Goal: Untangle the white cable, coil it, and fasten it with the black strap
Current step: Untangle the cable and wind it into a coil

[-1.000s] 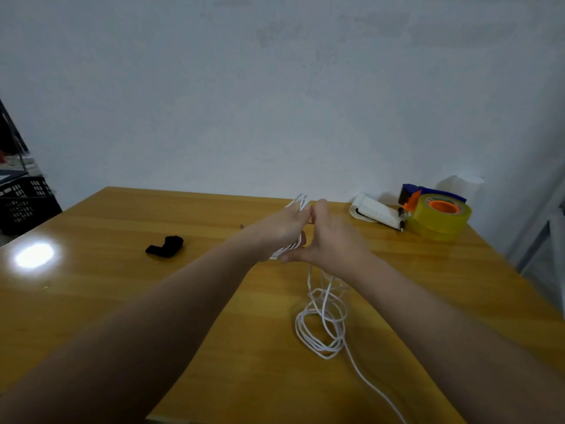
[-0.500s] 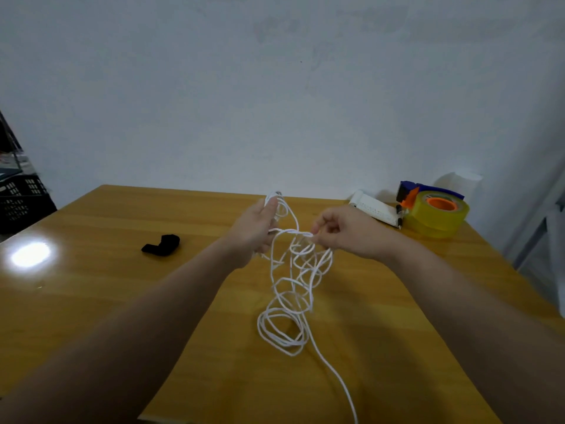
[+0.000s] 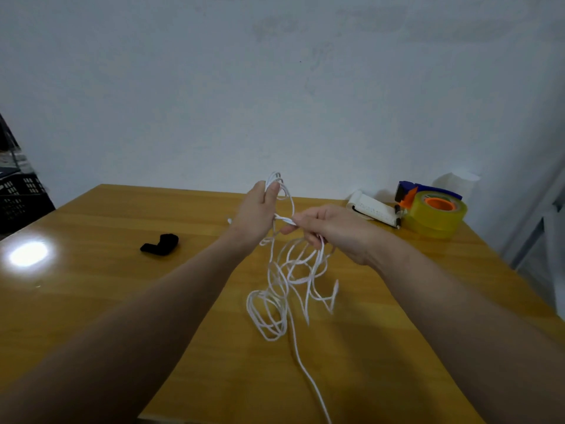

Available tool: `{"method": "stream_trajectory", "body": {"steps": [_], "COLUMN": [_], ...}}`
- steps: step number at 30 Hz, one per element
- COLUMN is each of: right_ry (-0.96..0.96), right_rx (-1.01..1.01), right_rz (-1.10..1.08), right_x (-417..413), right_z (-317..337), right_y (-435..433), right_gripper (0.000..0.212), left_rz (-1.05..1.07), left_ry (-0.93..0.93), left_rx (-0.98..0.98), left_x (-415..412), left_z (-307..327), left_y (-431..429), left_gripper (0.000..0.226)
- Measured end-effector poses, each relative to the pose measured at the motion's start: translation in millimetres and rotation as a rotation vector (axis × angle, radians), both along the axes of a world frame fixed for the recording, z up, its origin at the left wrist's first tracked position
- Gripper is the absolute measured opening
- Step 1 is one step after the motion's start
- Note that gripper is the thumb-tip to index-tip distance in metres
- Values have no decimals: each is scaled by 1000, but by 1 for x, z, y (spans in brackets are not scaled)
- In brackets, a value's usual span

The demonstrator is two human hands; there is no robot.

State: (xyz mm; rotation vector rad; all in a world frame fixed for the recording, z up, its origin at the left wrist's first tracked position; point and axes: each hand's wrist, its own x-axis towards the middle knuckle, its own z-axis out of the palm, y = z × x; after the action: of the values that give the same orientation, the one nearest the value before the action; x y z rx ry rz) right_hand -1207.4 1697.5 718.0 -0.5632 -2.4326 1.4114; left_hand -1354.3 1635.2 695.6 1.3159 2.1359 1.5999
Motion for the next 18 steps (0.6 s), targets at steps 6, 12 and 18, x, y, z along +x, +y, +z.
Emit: {"method": "stream_trajectory", "body": {"steps": [6,12,18], "right_ry": [268,974,15], "right_rx": [239,-729,293], "right_rz": [-301,-326,-396], "right_x": [-14,13,49], "right_z": [0,41,-20], "right_y": [7,37,80], "right_gripper": [26,37,46], "left_rz": [-48,101,192], "left_ry": [-31,-204,-767], "left_rx": [-79,-234,165], "left_x": [-1,-40,-48], "left_z": [3,-49,-34], "left_y": [6,-6,-11], "left_gripper": [30,35,38]}}
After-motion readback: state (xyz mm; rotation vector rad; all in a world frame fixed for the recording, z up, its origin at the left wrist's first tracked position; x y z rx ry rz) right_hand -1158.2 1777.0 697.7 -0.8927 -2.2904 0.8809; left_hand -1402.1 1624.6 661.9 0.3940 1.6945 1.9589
